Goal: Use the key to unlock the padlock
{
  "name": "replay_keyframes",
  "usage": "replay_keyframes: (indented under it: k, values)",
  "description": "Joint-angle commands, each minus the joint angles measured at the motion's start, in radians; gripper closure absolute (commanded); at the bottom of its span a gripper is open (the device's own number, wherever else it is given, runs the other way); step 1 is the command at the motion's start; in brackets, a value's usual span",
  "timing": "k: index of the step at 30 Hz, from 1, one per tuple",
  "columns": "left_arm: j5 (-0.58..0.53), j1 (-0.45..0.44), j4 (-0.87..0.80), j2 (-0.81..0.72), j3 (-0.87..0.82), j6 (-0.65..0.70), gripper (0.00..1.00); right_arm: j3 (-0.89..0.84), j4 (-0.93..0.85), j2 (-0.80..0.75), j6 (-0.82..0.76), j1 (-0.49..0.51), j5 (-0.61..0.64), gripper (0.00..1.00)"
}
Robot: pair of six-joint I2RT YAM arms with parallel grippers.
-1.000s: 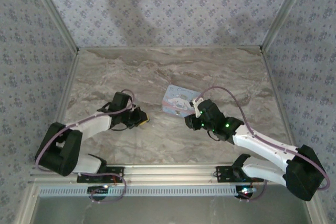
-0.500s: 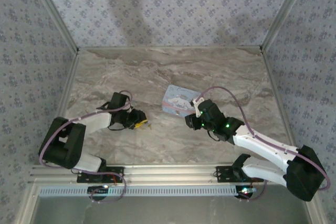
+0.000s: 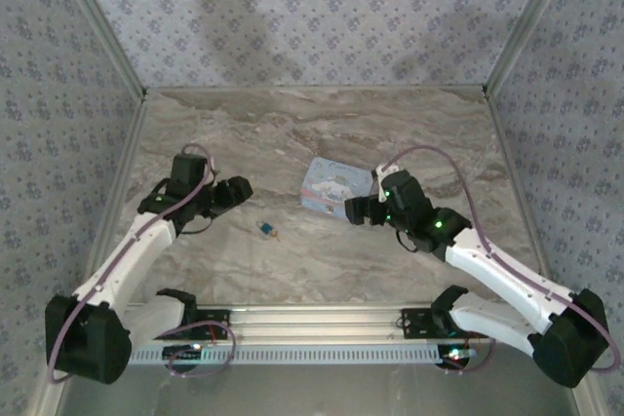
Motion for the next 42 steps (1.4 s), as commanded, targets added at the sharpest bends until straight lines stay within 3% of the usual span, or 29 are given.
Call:
replay_keyframes:
  k: [1, 4, 7, 11, 12, 14, 16, 21, 27, 30, 32, 34, 36, 37, 38, 39, 42]
  values:
    - [-0.156, 0.015, -0.102, -0.05, 0.057, 0.103, 0.02, 0.063, -0.111, -0.018, 0.021, -0.072, 0.104, 0.0]
    - [-0.263, 0.018, -0.09, -0.068, 0.092, 0.164, 0.02, 0.093, -0.141, -0.012, 0.032, -0.152, 0.207, 0.0]
    - [-0.367, 0.033, -0.059, -0.06, 0.108, 0.261, 0.02, 0.081, -0.115, -0.002, 0.033, -0.203, 0.435, 0.0]
    - [-0.518, 0.066, 0.061, -0.061, 0.062, 0.417, 0.02, -0.081, 0.19, 0.024, -0.162, -0.241, 0.723, 0.0]
    - [-0.53, 0.085, 0.104, -0.058, 0.043, 0.457, 0.02, -0.121, 0.253, 0.029, -0.163, -0.272, 0.728, 0.0]
    - [-0.584, 0.123, 0.202, -0.047, -0.014, 0.482, 0.02, -0.179, 0.337, 0.047, -0.132, -0.347, 0.701, 0.0]
    - [-0.568, 0.172, 0.337, -0.042, -0.095, 0.492, 0.02, -0.244, 0.459, 0.076, -0.123, -0.403, 0.685, 0.0]
    - [-0.566, 0.241, 0.808, 0.049, -0.34, 0.531, 0.02, -0.375, 0.832, 0.219, -0.218, -0.468, 0.619, 0.0]
    - [-0.594, 0.26, 1.095, 0.268, -0.388, 0.481, 0.02, -0.404, 1.127, 0.356, -0.299, -0.5, 0.535, 0.0]
    - [-0.537, 0.262, 1.064, 0.314, -0.335, 0.554, 0.02, -0.401, 1.201, 0.429, -0.33, -0.525, 0.45, 0.0]
    - [-0.525, 0.264, 1.186, 0.338, -0.367, 0.595, 0.02, -0.409, 1.333, 0.501, -0.411, -0.551, 0.358, 0.0]
    - [-0.489, 0.285, 1.317, 0.397, -0.413, 0.582, 0.02, -0.358, 1.165, 0.488, -0.356, -0.573, 0.256, 0.0]
    - [-0.472, 0.279, 1.52, 0.507, -0.453, 0.607, 0.02, -0.33, 1.152, 0.509, -0.372, -0.626, 0.177, 0.0]
    - [-0.478, 0.268, 1.469, 0.504, -0.43, 0.616, 0.02, -0.313, 1.116, 0.513, -0.367, -0.641, 0.122, 0.0]
    - [-0.503, 0.254, 1.3, 0.474, -0.37, 0.617, 0.02, -0.329, 1.157, 0.53, -0.368, -0.662, 0.049, 0.0]
    - [-0.529, 0.241, 1.366, 0.494, -0.385, 0.632, 0.02, -0.373, 1.304, 0.57, -0.368, -0.675, 0.034, 0.0]
    - [-0.567, 0.229, 1.357, 0.491, -0.383, 0.63, 0.02, -0.368, 1.255, 0.553, -0.351, -0.657, 0.118, 0.0]
